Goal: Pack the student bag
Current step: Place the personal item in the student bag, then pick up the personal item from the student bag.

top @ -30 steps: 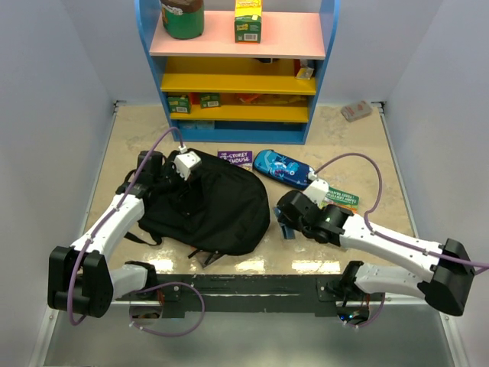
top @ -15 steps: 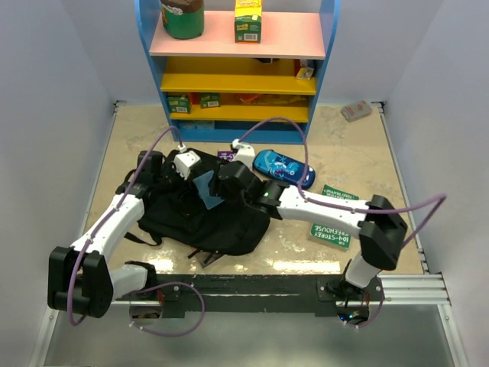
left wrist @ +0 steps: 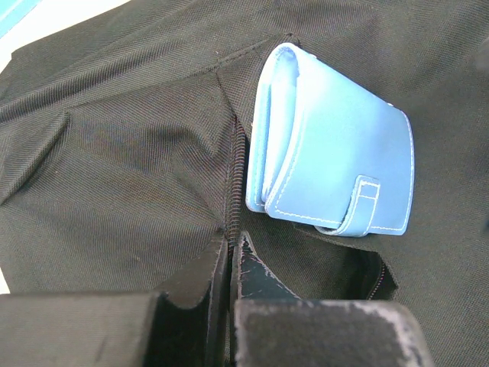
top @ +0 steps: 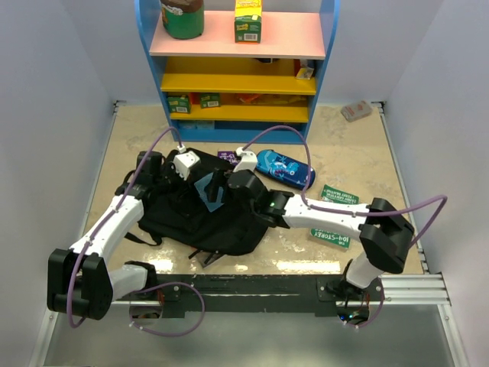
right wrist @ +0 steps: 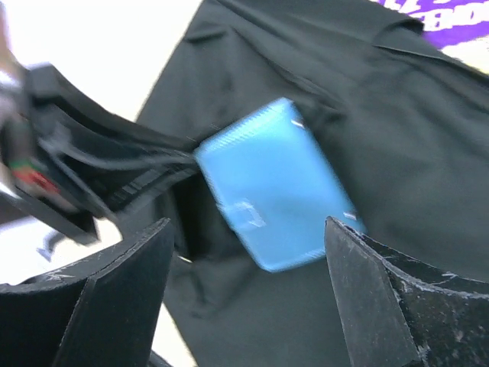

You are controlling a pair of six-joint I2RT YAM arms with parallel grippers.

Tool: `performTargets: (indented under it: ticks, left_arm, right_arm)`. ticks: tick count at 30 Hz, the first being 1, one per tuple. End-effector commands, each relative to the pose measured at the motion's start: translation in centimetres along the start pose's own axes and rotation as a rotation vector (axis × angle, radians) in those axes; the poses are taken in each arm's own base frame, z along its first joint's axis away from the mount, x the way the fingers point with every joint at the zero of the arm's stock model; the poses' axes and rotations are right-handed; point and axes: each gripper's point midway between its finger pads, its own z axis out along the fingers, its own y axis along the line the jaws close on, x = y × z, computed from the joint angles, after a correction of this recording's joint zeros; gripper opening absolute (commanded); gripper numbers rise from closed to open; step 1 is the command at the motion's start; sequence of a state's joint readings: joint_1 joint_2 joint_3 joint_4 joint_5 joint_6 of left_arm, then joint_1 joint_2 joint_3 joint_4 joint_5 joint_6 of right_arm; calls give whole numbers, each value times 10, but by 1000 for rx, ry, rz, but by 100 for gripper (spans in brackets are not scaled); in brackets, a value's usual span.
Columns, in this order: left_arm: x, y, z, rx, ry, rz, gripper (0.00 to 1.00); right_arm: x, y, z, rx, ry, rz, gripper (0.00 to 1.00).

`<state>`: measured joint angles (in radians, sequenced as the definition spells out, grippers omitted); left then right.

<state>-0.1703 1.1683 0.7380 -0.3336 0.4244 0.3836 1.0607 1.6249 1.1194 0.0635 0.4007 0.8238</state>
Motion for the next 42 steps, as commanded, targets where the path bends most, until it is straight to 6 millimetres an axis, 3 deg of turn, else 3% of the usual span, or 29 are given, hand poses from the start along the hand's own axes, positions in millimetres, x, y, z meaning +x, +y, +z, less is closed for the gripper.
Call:
performTargets:
  ticks: [1, 3, 5, 7, 10, 20, 23, 27, 29, 30, 33, 37, 40, 42]
  left_arm:
    - [-10, -3, -4, 11, -42, 8, 0]
    - [-10, -2, -4, 8, -41, 11, 0]
    - [-10, -2, -5, 6, -40, 11, 0]
    - [-9, -3, -4, 9, -38, 10, 0]
    - [-10, -2, -4, 10, -39, 7, 0]
    - [-14, -2, -5, 15, -44, 5, 0]
    - [-15, -2, -5, 13, -48, 9, 0]
    - [-15, -2, -5, 17, -47, 7, 0]
    - [-14, -3, -5, 17, -46, 5, 0]
    - [-14, -3, -5, 17, -46, 5, 0]
    - [-14, -3, -5, 16, -46, 5, 0]
    - [-15, -2, -6, 8, -48, 9, 0]
    - [-17, 0, -8, -3, -54, 18, 0]
    - [-17, 0, -9, -2, -51, 21, 0]
  right_arm:
    - [-20, -5, -5, -118, -58, -67, 83]
    - [-8, -12, 1, -169, -2, -133, 85]
    - [-10, -29, 13, -183, 27, -158, 87]
    - [-10, -32, 19, -282, 68, -168, 88]
    - [-9, -24, 19, -392, 92, -187, 87]
    - [32, -16, 35, -523, 217, -159, 73]
    - [39, -16, 37, -529, 233, -155, 66]
    - [31, -6, 29, -545, 211, -150, 41]
    - [21, 2, 20, -545, 187, -156, 34]
    - [21, 4, 16, -539, 189, -155, 23]
    - [13, 17, -1, -543, 165, -150, 5]
    - [13, 24, -9, -497, 185, -100, 0]
    - [27, 20, -4, -449, 267, -10, 0]
    - [49, 13, 1, -402, 371, 46, 0]
